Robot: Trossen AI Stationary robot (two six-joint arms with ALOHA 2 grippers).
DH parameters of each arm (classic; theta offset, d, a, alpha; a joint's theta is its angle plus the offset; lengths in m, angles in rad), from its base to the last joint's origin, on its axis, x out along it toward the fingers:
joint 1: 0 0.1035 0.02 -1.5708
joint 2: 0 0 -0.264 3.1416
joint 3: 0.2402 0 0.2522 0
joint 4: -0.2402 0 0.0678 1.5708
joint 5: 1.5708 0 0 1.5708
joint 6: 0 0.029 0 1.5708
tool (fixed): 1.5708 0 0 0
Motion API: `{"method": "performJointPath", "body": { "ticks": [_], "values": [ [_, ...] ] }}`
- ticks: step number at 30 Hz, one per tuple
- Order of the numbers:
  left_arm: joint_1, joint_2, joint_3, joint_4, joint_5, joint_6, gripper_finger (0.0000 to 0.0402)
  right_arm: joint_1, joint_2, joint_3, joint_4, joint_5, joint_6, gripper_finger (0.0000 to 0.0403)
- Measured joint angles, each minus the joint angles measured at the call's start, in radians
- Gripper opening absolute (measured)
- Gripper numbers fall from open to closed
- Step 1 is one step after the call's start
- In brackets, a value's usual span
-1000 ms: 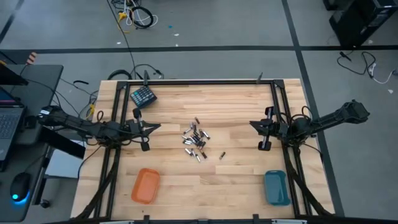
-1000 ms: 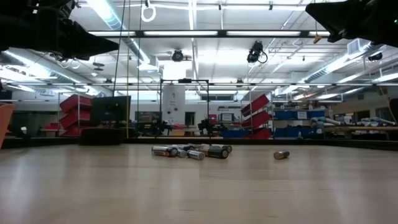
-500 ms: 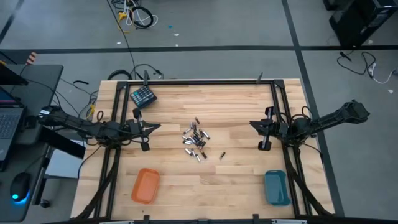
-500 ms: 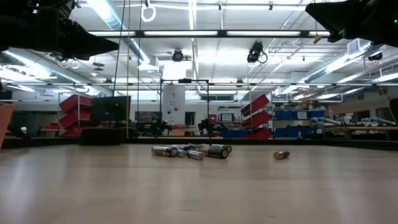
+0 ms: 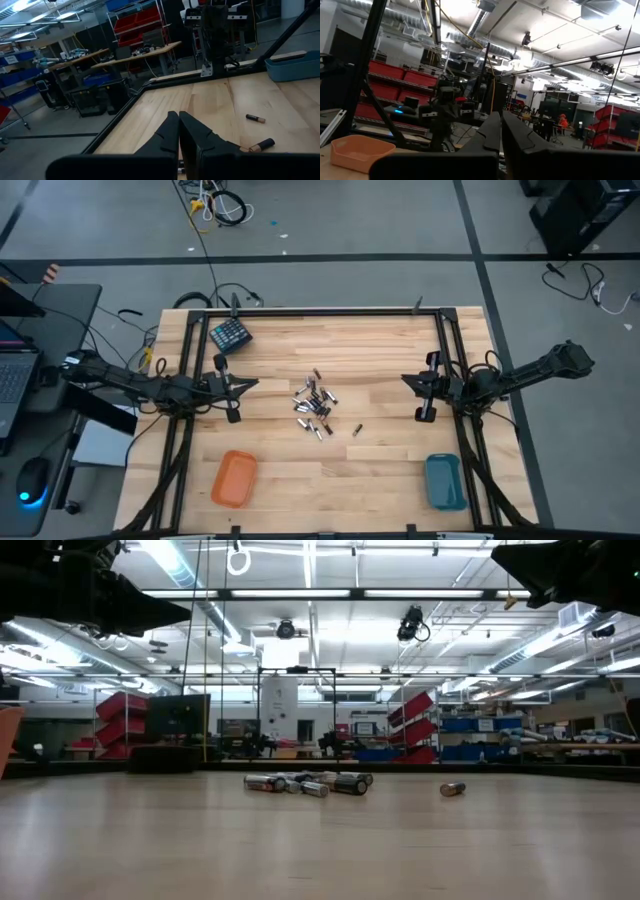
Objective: Sort batteries
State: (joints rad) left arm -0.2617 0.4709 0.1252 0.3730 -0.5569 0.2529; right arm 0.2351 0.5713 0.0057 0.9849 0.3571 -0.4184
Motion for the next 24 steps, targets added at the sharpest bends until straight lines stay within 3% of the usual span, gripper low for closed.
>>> {"method": "performJointPath", "body": {
  "ticks": [24],
  "values": [
    [0.000, 0.000, 0.000, 0.028, 0.000, -0.001, 0.0010, 0.000, 0.000, 0.000, 0.000, 0.000, 0.000, 0.0007]
  ]
}}
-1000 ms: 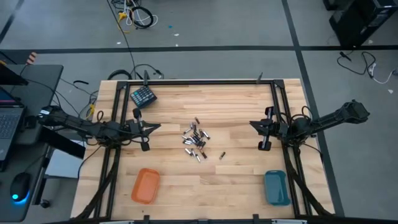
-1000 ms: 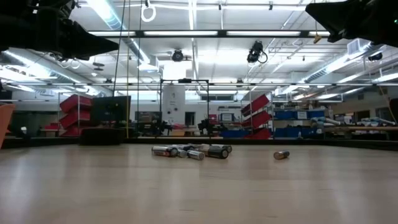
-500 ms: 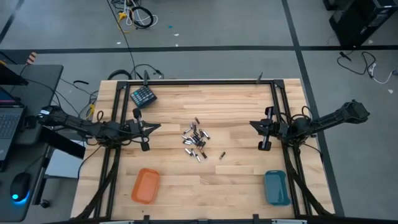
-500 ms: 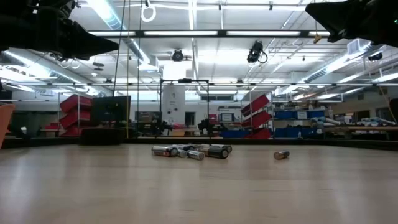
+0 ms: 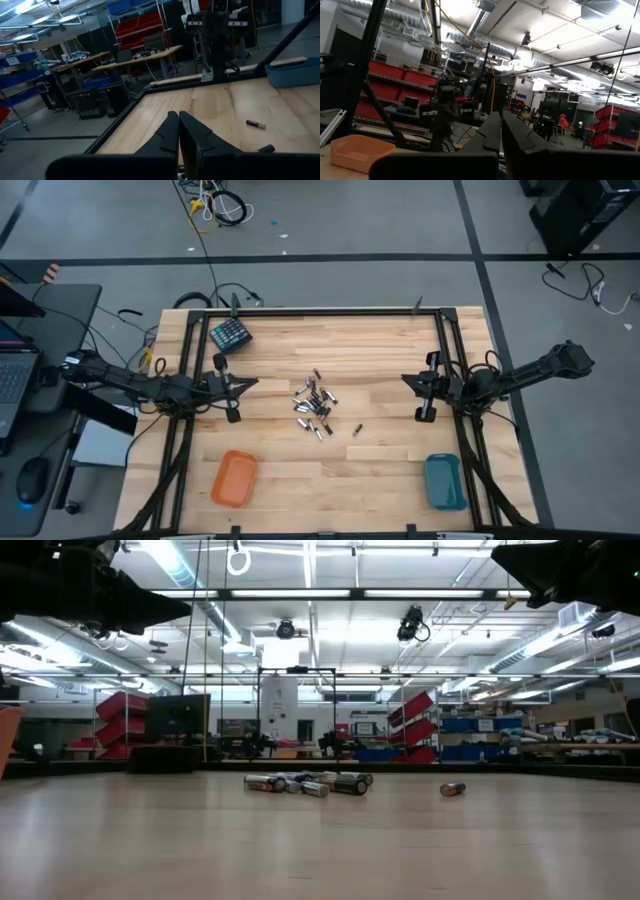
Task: Sort batteries
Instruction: Put the silver battery into the orange bin
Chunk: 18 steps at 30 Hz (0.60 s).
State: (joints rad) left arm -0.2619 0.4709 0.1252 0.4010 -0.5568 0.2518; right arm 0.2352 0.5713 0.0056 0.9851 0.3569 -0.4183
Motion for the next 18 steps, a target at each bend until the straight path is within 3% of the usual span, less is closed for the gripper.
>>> {"method": "performJointPath", "body": {
  "ticks": [5, 12, 18],
  "values": [
    [0.000, 0.000, 0.000, -0.001, 0.028, -0.045, 0.0010, 0.000, 0.000, 0.000, 0.000, 0.000, 0.000, 0.0007],
    [-0.001, 0.001, 0.012, 0.090, 0.186, -0.116, 0.0010, 0.000, 0.000, 0.000, 0.000, 0.000, 0.000, 0.0007],
    [0.000, 0.035, 0.142, -0.181, 0.176, -0.179, 0.0010, 0.000, 0.000, 0.000, 0.009, 0.000, 0.000, 0.0007]
  ]
}}
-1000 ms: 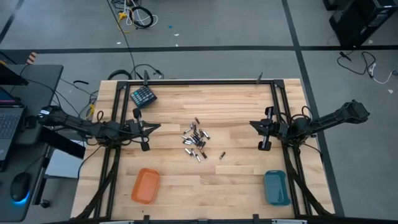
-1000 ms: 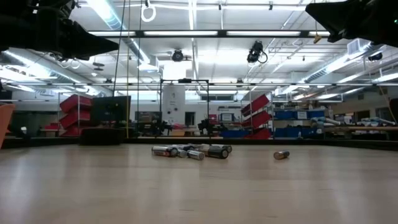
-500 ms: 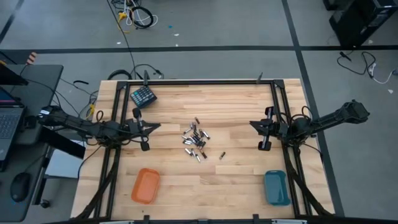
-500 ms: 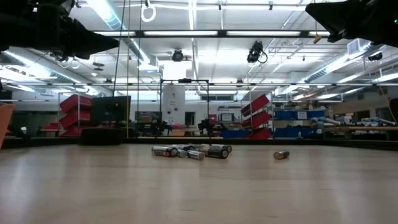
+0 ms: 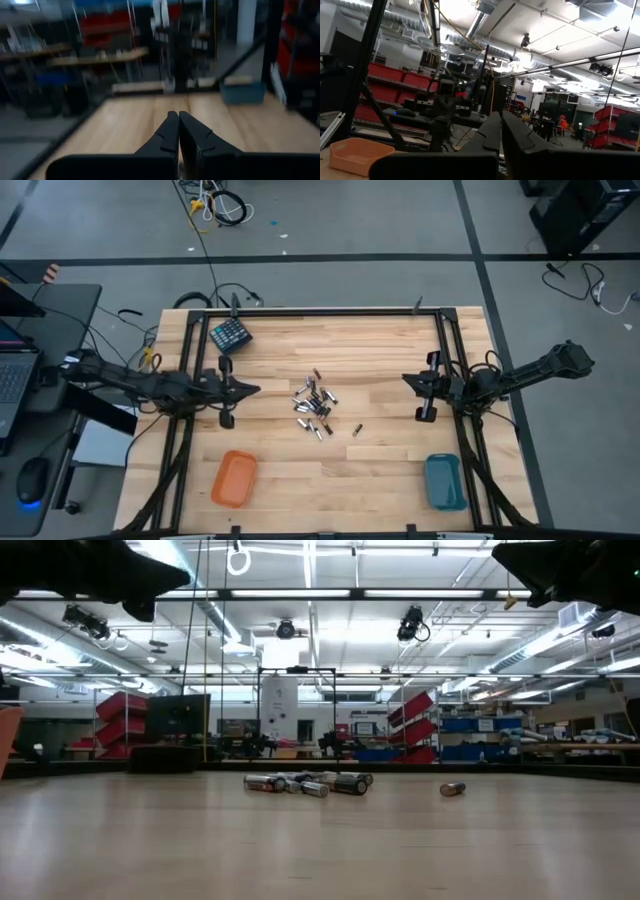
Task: Sort batteries
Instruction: Put the silver battery into the orange bin
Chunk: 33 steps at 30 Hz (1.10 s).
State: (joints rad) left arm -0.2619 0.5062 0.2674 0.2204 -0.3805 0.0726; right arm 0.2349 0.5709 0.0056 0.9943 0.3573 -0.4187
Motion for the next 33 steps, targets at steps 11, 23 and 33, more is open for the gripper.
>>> {"method": "performJointPath", "body": {
  "ticks": [11, 23, 33],
  "values": [
    [0.025, 0.330, 0.139, -0.048, -0.010, -0.001, 0.0010, 0.000, 0.000, 0.000, 0.062, 0.000, 0.000, 0.0007],
    [0.103, 0.780, 0.346, -0.024, 0.121, 0.092, 0.0010, 0.000, 0.000, 0.000, 0.215, 0.000, 0.000, 0.0007],
    [0.159, 0.909, 0.383, -0.091, 0.487, 0.324, 0.0010, 0.000, 0.000, 0.000, 0.221, 0.000, -0.002, 0.0007]
  ]
}}
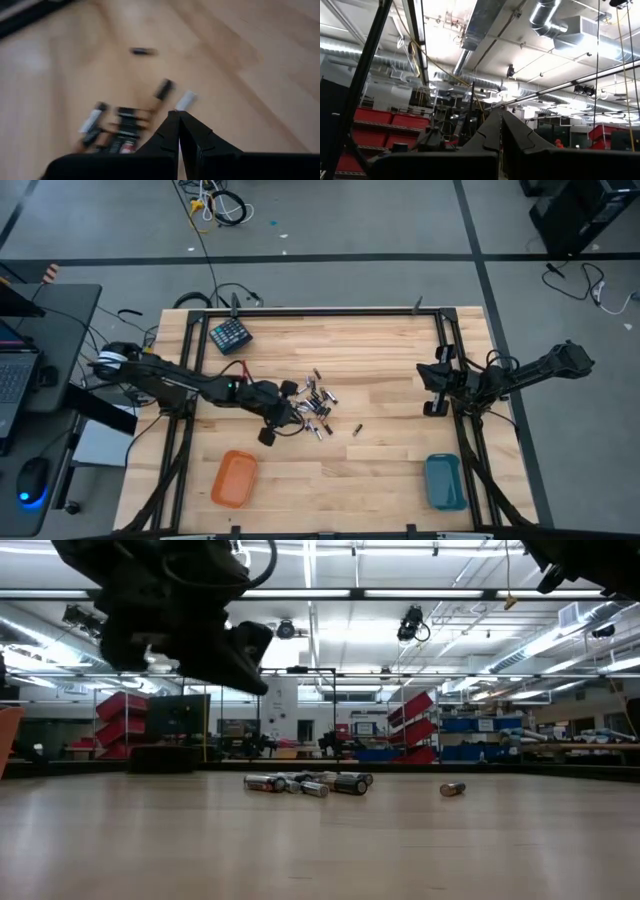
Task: Sort batteries
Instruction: Put the silver battery into the orange bin
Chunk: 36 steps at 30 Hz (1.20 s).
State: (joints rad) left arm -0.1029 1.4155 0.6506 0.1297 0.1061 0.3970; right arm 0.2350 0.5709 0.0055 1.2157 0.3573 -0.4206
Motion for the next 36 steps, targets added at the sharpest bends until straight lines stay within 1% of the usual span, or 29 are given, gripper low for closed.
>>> {"method": "performJointPath", "body": {
  "ticks": [3, 7, 11, 15, 21, 24, 29, 36],
  "values": [
    [0.012, 0.028, 0.000, -0.029, 0.010, 0.025, 0.0010, 0.000, 0.000, 0.000, -0.001, 0.000, -0.001, 0.0007],
    [0.013, 0.089, 0.000, 0.044, 0.018, 0.021, 0.0010, 0.000, 0.000, 0.000, -0.002, 0.000, -0.001, 0.0007],
    [0.013, 0.113, 0.000, 0.090, 0.020, 0.020, 0.0025, 0.000, 0.000, 0.000, -0.006, 0.000, -0.001, 0.0007],
    [0.019, 0.113, 0.000, 0.079, 0.019, 0.019, 0.0053, 0.000, 0.000, 0.000, -0.006, 0.000, -0.001, 0.0007],
    [0.027, 0.127, 0.000, 0.074, 0.018, 0.018, 0.0113, 0.000, 0.000, 0.000, -0.023, 0.000, -0.001, 0.0007],
    [0.039, 0.144, 0.000, 0.082, 0.024, 0.018, 0.0131, 0.000, 0.000, 0.000, -0.036, 0.000, 0.001, 0.0007],
    [0.056, 0.178, 0.000, 0.090, 0.070, 0.012, 0.0136, 0.000, 0.000, 0.000, -0.038, 0.000, 0.002, 0.0007],
    [0.070, 0.196, -0.001, 0.074, 0.083, 0.007, 0.0137, 0.000, 0.000, 0.000, -0.037, 0.000, 0.002, 0.0007]
  ]
}}
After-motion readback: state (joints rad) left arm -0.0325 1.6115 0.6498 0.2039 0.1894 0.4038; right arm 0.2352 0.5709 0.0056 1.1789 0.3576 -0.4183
